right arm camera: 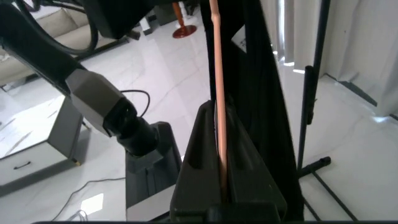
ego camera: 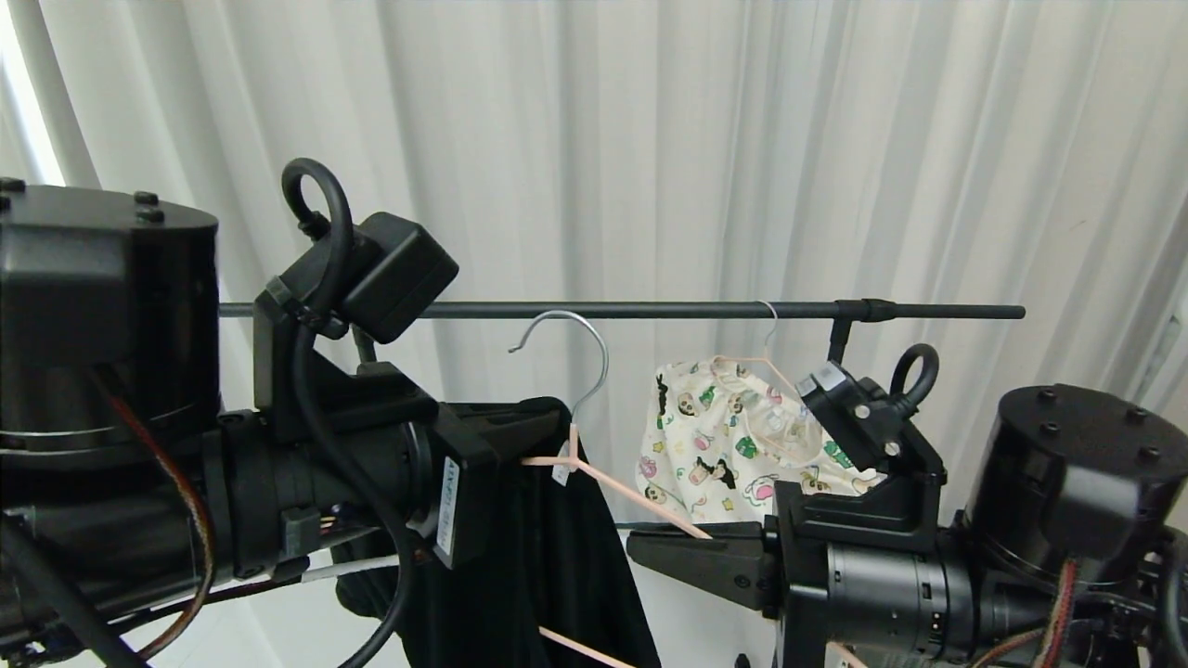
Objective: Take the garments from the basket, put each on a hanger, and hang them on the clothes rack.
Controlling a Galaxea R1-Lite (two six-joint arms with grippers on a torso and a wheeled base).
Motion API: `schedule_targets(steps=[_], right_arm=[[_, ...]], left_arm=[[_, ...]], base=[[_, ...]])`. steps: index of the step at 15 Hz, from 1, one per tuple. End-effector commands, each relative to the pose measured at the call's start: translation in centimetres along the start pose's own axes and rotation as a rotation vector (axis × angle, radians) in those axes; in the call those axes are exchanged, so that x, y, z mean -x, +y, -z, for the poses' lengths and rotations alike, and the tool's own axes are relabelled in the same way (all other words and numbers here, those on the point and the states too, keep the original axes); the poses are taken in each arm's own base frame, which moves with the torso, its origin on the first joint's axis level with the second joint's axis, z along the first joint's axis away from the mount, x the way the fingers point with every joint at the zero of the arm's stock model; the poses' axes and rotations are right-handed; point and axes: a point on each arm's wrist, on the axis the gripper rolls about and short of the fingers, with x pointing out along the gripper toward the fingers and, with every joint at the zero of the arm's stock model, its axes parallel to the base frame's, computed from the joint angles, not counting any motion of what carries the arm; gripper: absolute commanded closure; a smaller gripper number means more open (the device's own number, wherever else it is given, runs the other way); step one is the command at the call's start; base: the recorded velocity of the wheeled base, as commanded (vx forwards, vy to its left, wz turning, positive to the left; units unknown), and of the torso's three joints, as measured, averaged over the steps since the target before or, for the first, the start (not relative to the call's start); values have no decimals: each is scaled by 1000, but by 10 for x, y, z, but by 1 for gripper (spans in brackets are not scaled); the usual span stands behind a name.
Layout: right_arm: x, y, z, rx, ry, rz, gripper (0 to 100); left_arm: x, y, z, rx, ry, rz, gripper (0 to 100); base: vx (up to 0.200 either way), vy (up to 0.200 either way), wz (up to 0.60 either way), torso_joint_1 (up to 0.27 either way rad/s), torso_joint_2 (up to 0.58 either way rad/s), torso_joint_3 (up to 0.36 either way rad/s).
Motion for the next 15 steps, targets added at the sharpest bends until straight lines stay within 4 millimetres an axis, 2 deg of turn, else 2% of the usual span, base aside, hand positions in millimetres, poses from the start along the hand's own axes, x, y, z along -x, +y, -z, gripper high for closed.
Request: schedule_targets(steps=[1,6,10,12,15], right_arm=[[-9,-6,5,-8,16,5,100],[-13,-10,7,-7,9,42,100],[-13,-12,5,-8,-28,118,100],[-12,-12,4,-3,-43,144,100],[-11,-16,-4,4,-89,197,100]], left_arm=[[-3,-1,-2,-4,-2,5,100],[0,-8,-3,-14,-11,25,100],[1,-7,-2,-26,-9,-32,100],[2,-6,0,-119,-5,-35,100],[2,-6,0,-161,-3,-36,100]], base=[[0,0,0,0,0,0],[0,0,0,0,0,0],[0,0,0,0,0,0],[0,0,0,0,0,0],[0,0,0,0,0,0]])
